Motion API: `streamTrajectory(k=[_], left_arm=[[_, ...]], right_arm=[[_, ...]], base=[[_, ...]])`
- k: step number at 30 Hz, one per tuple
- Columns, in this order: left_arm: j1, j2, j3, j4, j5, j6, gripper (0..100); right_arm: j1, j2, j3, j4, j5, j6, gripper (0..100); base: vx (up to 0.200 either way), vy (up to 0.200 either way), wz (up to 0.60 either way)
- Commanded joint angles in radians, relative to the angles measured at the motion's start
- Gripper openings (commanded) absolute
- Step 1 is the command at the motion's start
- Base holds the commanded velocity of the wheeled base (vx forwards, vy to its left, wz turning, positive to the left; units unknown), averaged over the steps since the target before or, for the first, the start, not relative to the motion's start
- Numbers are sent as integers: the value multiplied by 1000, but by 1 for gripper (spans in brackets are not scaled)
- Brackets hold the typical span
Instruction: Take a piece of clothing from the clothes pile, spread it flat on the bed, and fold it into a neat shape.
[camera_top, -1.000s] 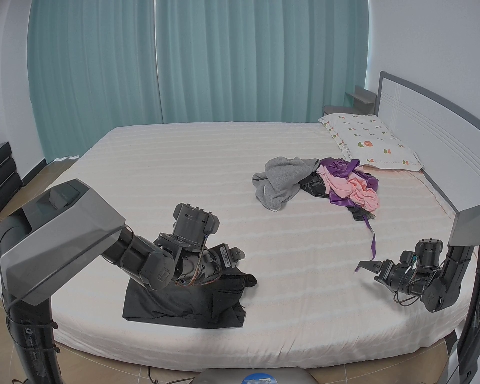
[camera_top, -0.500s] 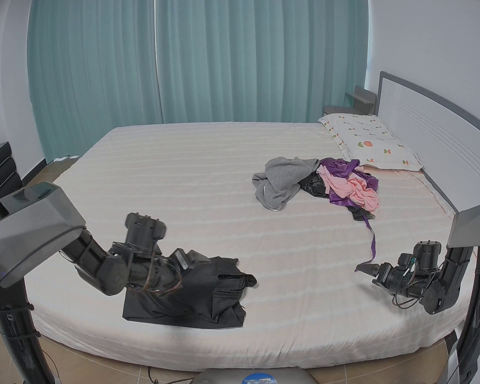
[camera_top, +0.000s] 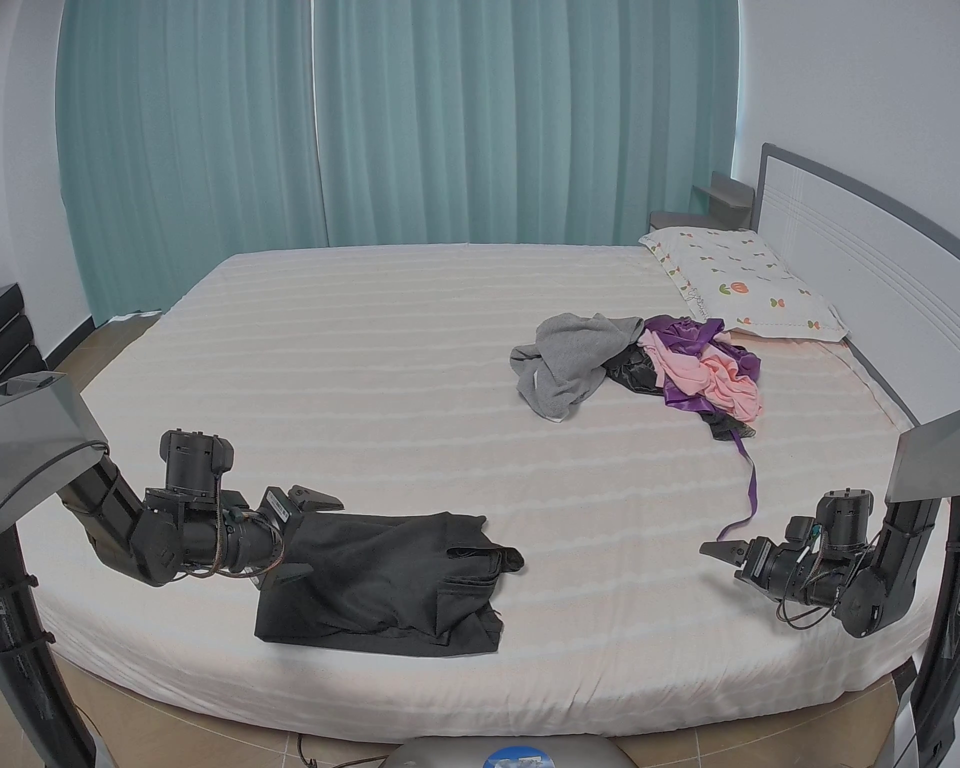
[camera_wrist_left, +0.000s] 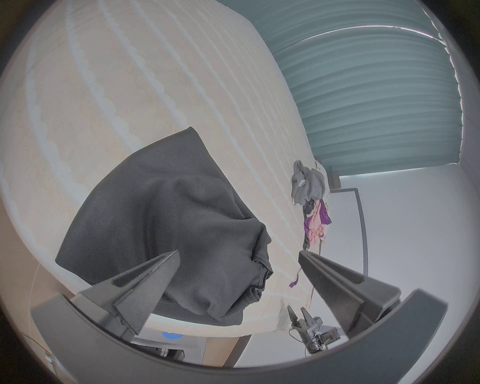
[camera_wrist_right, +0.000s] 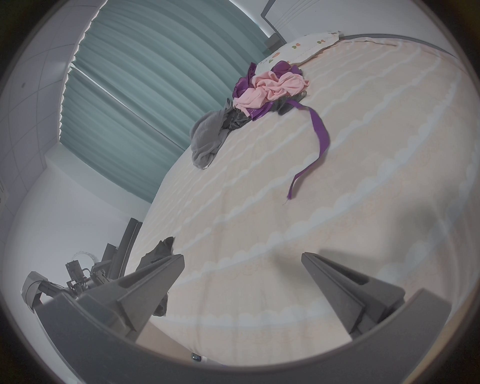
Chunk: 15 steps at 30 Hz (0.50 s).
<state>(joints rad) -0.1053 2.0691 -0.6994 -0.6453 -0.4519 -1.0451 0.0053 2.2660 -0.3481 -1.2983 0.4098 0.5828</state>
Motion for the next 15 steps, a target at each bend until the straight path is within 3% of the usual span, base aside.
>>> streamTrajectory(k=[1, 5, 9, 15], left_arm=[[7, 14, 8, -14, -2, 0, 100], [7, 16, 15, -37, -1, -1, 100], [7, 16, 17, -40, -2, -1, 100], [6, 16, 18, -40, -1, 4, 100]], right_arm=[[16, -2, 3, -1, -3, 0, 100], [36, -11, 6, 1, -8, 0, 100], [81, -13, 6, 1, -92, 2, 100], [177, -26, 17, -1, -149, 17, 100]], base=[[0, 200, 0], [0, 200, 0], [0, 200, 0], [0, 200, 0]])
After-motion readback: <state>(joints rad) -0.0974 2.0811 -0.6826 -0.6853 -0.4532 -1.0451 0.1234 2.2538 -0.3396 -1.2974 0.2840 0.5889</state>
